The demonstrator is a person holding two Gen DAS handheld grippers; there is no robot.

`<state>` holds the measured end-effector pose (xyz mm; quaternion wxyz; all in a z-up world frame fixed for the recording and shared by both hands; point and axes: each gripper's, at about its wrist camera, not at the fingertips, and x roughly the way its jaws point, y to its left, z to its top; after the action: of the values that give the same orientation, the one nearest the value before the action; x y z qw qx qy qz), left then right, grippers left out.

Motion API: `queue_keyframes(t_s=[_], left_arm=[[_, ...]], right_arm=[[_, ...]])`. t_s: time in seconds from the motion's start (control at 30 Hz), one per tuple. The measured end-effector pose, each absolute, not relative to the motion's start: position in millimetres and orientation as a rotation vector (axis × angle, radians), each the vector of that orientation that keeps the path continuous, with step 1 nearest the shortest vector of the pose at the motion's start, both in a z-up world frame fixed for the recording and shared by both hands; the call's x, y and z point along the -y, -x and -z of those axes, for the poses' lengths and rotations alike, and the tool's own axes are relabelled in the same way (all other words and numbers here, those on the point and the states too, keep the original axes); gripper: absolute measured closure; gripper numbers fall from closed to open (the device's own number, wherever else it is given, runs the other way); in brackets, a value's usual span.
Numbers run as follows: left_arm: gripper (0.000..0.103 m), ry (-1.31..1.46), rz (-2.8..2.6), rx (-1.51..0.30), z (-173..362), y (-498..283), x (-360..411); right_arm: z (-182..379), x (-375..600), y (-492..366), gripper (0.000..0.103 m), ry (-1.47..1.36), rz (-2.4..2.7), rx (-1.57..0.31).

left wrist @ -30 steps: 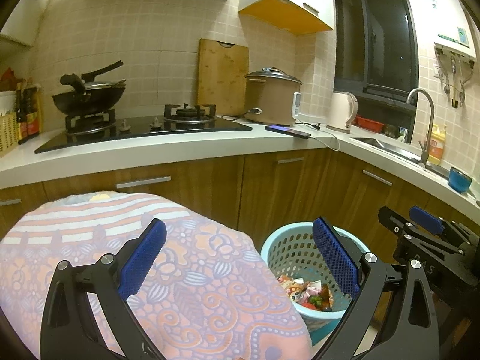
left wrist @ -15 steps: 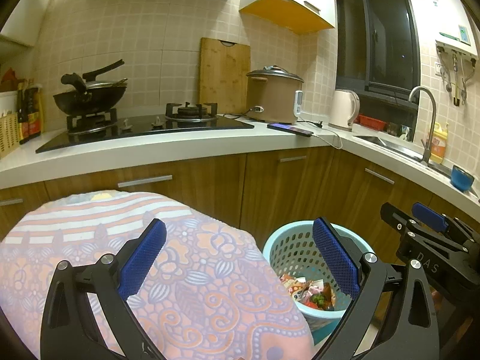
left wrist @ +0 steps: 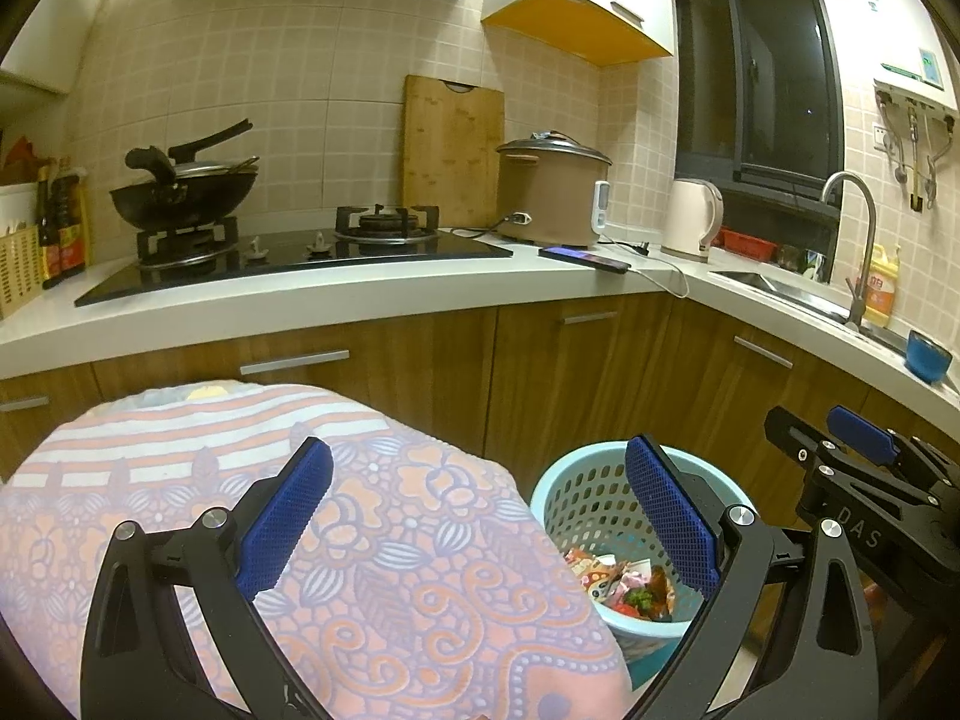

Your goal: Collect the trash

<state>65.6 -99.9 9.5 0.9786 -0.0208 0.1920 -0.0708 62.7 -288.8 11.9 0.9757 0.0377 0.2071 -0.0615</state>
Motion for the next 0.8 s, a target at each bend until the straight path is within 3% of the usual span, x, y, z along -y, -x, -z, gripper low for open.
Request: queue_keyframes(t_s=[0.8], left_arm=[[0.008, 0.04, 0.142, -0.389, -9.1, -65.2, 99.3]], right_arm=[[-7.9, 292.0, -60.9, 0.041, -0.083, 0.13, -0.423]])
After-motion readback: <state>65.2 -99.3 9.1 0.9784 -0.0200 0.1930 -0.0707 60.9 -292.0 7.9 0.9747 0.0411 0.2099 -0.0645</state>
